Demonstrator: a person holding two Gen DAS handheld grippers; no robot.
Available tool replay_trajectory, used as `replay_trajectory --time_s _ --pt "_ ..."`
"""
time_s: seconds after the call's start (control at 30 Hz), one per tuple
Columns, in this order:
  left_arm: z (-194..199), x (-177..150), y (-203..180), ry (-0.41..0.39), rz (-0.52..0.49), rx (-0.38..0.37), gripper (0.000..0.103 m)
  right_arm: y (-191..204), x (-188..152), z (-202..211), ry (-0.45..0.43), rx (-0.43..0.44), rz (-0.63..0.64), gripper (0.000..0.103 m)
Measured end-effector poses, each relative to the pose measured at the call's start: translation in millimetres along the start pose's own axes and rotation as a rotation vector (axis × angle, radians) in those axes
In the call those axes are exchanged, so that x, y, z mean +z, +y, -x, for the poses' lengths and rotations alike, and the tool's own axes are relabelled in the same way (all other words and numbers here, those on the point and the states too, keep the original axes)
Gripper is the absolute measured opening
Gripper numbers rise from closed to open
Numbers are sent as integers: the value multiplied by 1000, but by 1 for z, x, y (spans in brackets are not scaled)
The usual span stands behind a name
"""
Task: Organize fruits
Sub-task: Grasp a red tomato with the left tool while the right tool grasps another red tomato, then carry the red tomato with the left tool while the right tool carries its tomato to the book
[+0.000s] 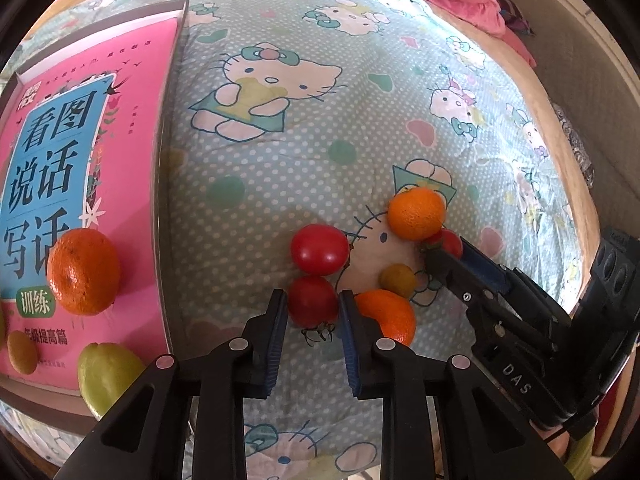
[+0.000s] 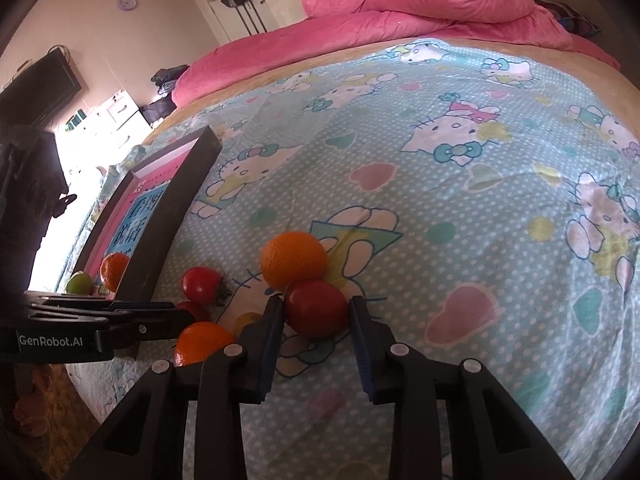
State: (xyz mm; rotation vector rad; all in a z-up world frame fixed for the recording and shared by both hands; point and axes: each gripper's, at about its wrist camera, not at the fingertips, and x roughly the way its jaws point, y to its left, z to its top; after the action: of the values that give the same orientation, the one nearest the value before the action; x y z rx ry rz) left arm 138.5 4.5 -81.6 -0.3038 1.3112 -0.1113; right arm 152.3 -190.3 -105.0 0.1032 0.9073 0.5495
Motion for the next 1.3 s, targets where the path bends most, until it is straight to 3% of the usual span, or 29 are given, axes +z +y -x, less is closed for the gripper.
replay_trajectory --time_s 0.8,1.3 --pt "41 -14 5 -69 3 -41 26 2 -2 25 -65 -8 4 34" --pt "81 -21 27 -148 39 -55 26 45 -5 44 -112 55 91 34"
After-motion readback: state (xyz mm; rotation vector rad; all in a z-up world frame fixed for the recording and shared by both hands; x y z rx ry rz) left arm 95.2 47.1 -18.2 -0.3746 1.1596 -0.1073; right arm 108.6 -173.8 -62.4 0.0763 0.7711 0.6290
